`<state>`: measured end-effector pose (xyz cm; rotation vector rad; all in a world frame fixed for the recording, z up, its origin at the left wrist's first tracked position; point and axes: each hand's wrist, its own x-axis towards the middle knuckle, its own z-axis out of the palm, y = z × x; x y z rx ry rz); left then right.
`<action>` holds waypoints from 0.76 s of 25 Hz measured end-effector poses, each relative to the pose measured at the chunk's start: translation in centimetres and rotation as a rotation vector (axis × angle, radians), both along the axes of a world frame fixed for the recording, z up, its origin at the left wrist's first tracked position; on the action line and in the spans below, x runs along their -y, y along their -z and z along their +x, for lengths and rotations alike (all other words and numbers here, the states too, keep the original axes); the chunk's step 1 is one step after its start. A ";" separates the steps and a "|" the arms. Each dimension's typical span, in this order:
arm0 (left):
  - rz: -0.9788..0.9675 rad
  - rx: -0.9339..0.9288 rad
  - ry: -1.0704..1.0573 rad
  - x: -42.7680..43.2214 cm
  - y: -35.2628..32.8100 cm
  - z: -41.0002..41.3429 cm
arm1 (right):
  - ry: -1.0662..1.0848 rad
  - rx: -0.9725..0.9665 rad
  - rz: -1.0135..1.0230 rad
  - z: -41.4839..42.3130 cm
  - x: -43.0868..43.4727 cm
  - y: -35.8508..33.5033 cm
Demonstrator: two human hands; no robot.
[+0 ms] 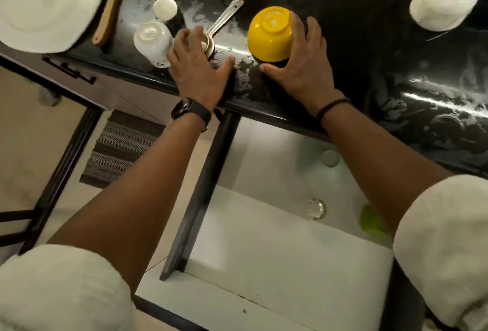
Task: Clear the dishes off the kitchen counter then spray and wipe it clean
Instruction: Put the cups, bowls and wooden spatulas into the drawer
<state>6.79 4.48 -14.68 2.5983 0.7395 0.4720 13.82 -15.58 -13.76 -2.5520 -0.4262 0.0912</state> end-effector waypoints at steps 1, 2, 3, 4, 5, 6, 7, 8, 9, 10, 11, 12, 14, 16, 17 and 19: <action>-0.009 -0.012 -0.026 -0.7 -0.2 0.6 | -0.003 0.012 -0.023 0.7 -1.0 -0.1; -0.007 -0.031 -0.027 -1.2 -0.4 1.0 | -0.006 0.034 -0.057 1.3 -1.7 -0.1; 0.011 -0.061 -0.010 -1.6 -0.5 1.3 | -0.008 0.060 -0.090 1.7 -2.3 0.0; 0.035 -0.099 0.016 -1.8 -0.5 1.5 | -0.004 0.084 -0.111 2.0 -2.8 0.0; 0.050 -0.134 0.035 -1.9 -0.6 1.6 | 0.005 0.099 -0.114 2.2 -3.1 0.0; 0.051 -0.154 0.038 -2.0 -0.9 1.7 | 0.015 0.107 -0.101 2.1 -3.2 0.0; 0.044 -0.165 0.028 -2.0 -1.2 1.6 | 0.019 0.111 -0.075 1.8 -3.0 -0.1; 0.028 -0.175 0.013 -2.0 -1.6 1.3 | 0.016 0.117 -0.038 1.1 -2.7 -0.2; 0.011 -0.185 0.000 -1.8 -1.9 0.7 | 0.013 0.127 0.009 0.0 -2.0 -0.3; -0.006 -0.181 -0.009 -1.5 -2.0 -0.3 | 0.014 0.143 0.064 -1.5 -1.2 -0.5; -0.039 -0.152 -0.010 -1.1 -1.9 -1.8 | 0.026 0.159 0.118 -3.5 -0.1 -0.4; -0.090 -0.098 -0.003 -0.3 -1.7 -3.7 | 0.051 0.174 0.168 -6.0 1.1 -0.3; -0.214 0.027 0.035 2.1 -1.2 -8.7 | 0.125 0.186 0.255 -11.9 3.7 0.2; -0.322 0.102 0.106 5.1 -0.4 -14.6 | 0.183 0.149 0.312 -18.2 6.0 1.3; -0.368 0.092 0.140 6.5 0.5 -17.5 | 0.197 0.109 0.314 -21.2 6.9 2.1; -0.451 -0.014 0.158 8.8 2.6 -22.5 | 0.196 -0.011 0.278 -26.0 8.1 4.1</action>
